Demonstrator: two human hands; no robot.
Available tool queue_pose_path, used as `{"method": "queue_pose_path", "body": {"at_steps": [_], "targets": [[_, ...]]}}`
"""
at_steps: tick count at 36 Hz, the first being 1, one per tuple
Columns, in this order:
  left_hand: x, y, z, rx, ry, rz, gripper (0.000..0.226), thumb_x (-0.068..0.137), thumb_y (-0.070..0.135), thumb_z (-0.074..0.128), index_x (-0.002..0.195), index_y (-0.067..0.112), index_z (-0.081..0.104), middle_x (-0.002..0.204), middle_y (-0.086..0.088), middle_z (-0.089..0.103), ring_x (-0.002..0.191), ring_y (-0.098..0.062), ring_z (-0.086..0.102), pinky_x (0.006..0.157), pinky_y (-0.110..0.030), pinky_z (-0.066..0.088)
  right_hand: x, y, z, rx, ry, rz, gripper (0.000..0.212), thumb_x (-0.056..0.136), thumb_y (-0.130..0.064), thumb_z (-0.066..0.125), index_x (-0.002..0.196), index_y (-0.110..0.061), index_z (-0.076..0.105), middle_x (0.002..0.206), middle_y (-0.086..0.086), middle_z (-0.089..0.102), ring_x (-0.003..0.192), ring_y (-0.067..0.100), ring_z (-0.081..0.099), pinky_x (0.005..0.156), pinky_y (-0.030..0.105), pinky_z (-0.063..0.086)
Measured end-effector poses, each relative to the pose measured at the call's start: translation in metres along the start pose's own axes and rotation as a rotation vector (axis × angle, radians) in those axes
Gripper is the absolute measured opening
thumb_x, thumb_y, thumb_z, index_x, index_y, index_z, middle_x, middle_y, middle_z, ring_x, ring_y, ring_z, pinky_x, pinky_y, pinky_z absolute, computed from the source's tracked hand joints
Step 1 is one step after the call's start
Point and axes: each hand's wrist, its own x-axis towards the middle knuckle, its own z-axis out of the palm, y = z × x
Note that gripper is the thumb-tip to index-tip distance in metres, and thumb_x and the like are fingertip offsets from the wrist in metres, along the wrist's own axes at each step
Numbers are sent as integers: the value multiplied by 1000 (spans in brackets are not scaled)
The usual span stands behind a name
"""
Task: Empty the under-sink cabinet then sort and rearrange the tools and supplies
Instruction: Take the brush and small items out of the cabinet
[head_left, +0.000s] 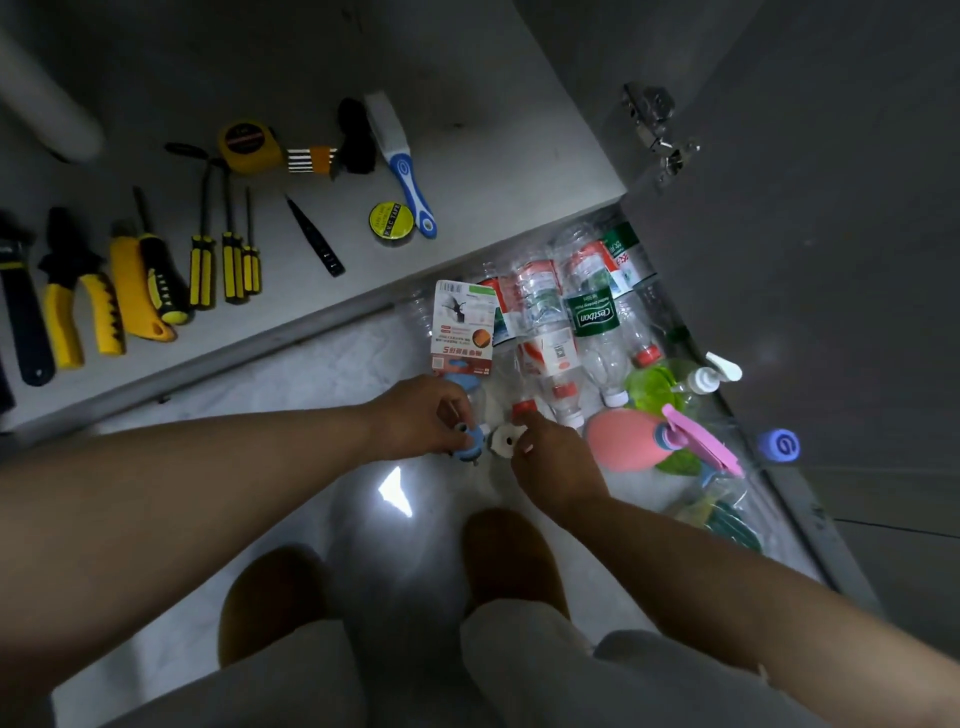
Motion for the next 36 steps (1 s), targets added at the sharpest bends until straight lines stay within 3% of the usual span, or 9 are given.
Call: {"method": "queue_pose_path", "body": {"at_steps": [3,7,12,15,18,22,29,34,36], "targets": [[4,8,3,7,39,6,15,80,22,83,92,22,75,90,4,73,82,-10,69,65,-13,51,-7,-3,-9,134,50,-48,40,84,-14,63,124,-17,58,102,5,65,89,23,63,80,34,52],[6,22,12,13,38,18,17,81,25,82,95,18,77,91,2,74,82,-10,67,74,-21,52,-17,-9,-15,356,54,-133,35,82,-12,71,115,-18,61,95,-3,58,75,4,56,64,9,42],[2,32,22,-97,53,15,11,88,14,73,95,14,81,93,2,72,88,-10,65,73,-11,49,-27,-6,-16,365,105,-180,33,84,-22,75,114,-21,61,105,-1,61,81,11,58,67,22,51],[-4,35,22,-272,-29,-31,12,90,6,71,97,10,81,98,-6,77,90,-16,73,80,-20,59,-32,-1,-15,378,150,-158,34,86,-28,75,117,-25,62,106,-3,60,87,14,59,72,30,54],[-10,40,27,-372,-131,-60,21,93,1,66,111,6,76,107,-13,75,103,-26,73,94,-35,59,-35,5,-14,332,172,-89,31,87,-34,75,115,-29,63,102,-2,60,83,12,60,71,23,51],[-13,45,33,-464,-191,-91,25,92,2,67,114,12,72,110,-9,74,105,-20,71,88,-27,60,-36,14,-7,310,196,58,24,86,-30,77,108,-27,68,96,-3,63,77,12,63,65,15,46],[-5,27,27,-139,-51,-36,17,93,11,66,108,17,73,103,-6,74,86,-11,70,61,-9,50,-39,40,5,167,187,279,15,89,-20,68,94,-17,54,93,6,64,86,30,62,73,39,51],[-5,9,14,157,-11,55,19,97,18,63,112,17,73,111,2,70,105,-14,65,88,-19,48,-32,40,4,78,141,298,14,91,-18,64,101,-10,57,104,13,65,92,36,64,81,46,54],[-7,2,9,249,-3,77,19,97,20,60,112,22,71,110,7,66,102,-11,62,88,-22,46,-29,36,4,67,132,297,14,92,-13,62,105,-8,58,108,15,63,94,37,64,83,49,54]]}}
